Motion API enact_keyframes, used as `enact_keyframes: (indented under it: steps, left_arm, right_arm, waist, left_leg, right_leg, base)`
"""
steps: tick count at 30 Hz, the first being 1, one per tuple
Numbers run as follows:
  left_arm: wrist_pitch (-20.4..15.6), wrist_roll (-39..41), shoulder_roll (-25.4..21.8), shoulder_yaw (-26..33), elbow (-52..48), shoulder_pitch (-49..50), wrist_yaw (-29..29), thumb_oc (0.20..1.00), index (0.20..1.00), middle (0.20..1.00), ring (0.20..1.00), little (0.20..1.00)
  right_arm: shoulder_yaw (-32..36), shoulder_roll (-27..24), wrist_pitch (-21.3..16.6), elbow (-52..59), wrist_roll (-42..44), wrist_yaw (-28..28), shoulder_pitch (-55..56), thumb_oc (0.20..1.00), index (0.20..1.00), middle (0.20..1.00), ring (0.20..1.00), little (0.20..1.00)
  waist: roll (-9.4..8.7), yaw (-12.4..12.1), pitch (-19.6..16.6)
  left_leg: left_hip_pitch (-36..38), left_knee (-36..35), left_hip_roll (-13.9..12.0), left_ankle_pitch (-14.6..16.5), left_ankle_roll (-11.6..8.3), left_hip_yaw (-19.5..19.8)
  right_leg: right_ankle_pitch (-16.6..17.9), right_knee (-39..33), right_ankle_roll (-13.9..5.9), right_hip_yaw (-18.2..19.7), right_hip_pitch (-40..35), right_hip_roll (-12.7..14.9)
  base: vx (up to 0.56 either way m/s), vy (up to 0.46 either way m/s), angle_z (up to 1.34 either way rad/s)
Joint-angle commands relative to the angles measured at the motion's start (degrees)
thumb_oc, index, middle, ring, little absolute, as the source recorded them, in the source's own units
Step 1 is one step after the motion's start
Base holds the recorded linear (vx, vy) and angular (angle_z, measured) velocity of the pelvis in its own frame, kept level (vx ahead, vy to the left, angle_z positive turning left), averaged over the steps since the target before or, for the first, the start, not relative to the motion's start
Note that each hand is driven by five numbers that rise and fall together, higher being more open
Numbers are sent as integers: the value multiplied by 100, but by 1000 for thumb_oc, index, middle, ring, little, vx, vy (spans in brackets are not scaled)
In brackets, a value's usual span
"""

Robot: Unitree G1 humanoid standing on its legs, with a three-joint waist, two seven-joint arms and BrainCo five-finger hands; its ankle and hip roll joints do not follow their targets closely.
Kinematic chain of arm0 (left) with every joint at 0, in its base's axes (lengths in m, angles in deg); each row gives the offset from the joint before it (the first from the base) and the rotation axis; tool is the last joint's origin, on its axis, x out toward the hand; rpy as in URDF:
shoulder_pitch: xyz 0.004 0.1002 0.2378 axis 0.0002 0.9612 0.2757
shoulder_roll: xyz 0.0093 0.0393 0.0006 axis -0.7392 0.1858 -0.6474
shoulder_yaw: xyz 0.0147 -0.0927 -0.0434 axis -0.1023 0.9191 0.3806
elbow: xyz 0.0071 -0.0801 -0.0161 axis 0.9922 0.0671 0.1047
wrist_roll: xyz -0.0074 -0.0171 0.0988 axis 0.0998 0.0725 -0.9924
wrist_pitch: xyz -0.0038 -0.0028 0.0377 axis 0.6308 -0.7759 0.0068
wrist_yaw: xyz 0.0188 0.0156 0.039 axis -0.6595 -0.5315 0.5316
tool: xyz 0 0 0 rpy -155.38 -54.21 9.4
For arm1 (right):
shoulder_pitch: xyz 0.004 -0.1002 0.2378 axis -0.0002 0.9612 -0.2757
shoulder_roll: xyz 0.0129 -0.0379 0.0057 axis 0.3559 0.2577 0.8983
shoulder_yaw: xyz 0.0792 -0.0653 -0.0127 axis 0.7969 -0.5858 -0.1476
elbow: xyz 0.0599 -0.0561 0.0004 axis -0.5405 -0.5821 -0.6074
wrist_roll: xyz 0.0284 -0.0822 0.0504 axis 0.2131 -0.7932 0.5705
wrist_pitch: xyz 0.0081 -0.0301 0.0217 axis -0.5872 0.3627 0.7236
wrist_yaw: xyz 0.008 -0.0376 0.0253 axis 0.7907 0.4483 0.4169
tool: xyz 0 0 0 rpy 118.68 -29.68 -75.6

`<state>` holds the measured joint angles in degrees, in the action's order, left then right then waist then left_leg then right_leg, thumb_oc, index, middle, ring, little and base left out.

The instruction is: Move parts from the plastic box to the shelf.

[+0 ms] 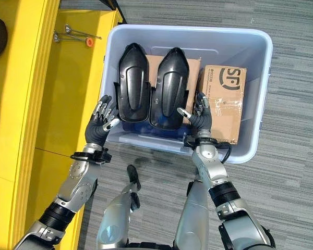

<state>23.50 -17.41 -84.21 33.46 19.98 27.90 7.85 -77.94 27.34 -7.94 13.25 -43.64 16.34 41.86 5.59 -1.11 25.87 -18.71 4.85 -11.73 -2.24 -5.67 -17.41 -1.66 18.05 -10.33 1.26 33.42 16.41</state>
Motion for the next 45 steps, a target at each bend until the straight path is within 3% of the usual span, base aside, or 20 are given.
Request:
enact_keyframes:
  steps: [1,16,38,45]
  left_arm:
    - [-330,-121,-265,74,-549,5,-78,1000,1000,1000,1000,1000]
    - [-493,-64,-324,195,-855,-43,-194,1000,1000,1000,1000,1000]
    - [-543,-19,-376,171,-919,-125,-271,1000,1000,1000,1000,1000]
    - [-558,-32,-402,149,-986,-190,-365,1000,1000,1000,1000,1000]
  right_arm:
    - [48,361,-215,100,21,-6,-211,1000,1000,1000,1000,1000]
    - [556,21,-248,-953,67,475,-799,1000,1000,1000,1000,1000]
    - [463,-269,-161,-2069,177,568,-1650,1000,1000,1000,1000,1000]
    - [432,-380,-51,-3055,251,698,-2171,1000,1000,1000,1000,1000]
  waist:
    - [-273,-163,-32]
    - [-189,-329,-103]
    - [-152,-411,8]
    - [-151,-507,75]
  left_leg:
    - [-550,280,-598,-446,-462,526]
    - [-961,331,-525,-414,-426,691]
    - [-1309,458,-500,-355,-374,781]
    - [-1507,471,-421,-342,-344,870]
  right_leg:
    - [974,-990,-232,-423,-758,493]
    - [941,-884,-202,-460,-440,520]
    - [925,-674,-174,-425,-53,513]
    - [933,-671,-172,-536,4,539]
  base:
    - [3,2,11]
    - [8,8,7]
    - [0,0,0]
    - [7,3,6]
